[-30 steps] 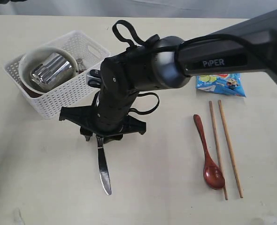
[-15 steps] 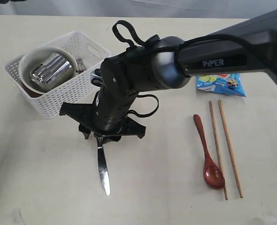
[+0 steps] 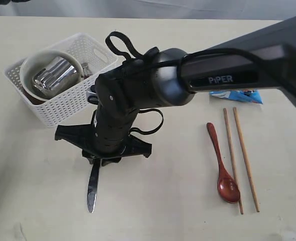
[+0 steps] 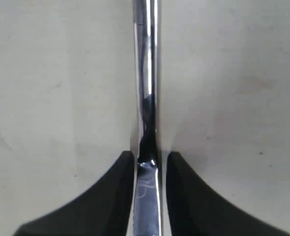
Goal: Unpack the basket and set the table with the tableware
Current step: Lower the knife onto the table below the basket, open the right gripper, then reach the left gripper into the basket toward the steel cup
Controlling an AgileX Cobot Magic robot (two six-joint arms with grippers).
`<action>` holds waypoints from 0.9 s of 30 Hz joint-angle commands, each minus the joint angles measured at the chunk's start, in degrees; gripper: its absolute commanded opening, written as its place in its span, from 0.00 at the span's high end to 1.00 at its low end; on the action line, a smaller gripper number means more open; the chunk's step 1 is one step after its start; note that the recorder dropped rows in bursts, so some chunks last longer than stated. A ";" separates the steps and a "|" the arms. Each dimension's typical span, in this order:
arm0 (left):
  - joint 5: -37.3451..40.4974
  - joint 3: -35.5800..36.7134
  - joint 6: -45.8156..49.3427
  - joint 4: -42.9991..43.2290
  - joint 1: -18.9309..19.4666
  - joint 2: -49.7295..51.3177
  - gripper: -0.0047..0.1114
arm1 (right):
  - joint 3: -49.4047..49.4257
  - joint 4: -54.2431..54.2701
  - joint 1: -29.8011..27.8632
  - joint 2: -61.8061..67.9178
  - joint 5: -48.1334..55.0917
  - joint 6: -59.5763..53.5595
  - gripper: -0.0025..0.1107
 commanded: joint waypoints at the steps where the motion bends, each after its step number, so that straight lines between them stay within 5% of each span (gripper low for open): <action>1: 0.92 0.38 0.30 -0.46 0.14 -0.42 0.96 | 0.01 -1.84 -0.02 -0.54 1.11 -0.43 0.77; 12: 1.18 0.38 0.30 2.88 0.14 -0.42 0.96 | 0.01 -11.15 -4.16 -13.10 9.86 -8.49 0.77; 20: -5.22 0.38 -7.79 14.01 0.14 -0.32 0.95 | 0.01 -23.45 -20.67 -22.50 13.81 -27.39 0.77; 27: -6.39 -3.17 -19.93 31.23 0.14 1.00 0.57 | 0.01 -23.46 -34.44 -22.92 12.65 -36.68 0.77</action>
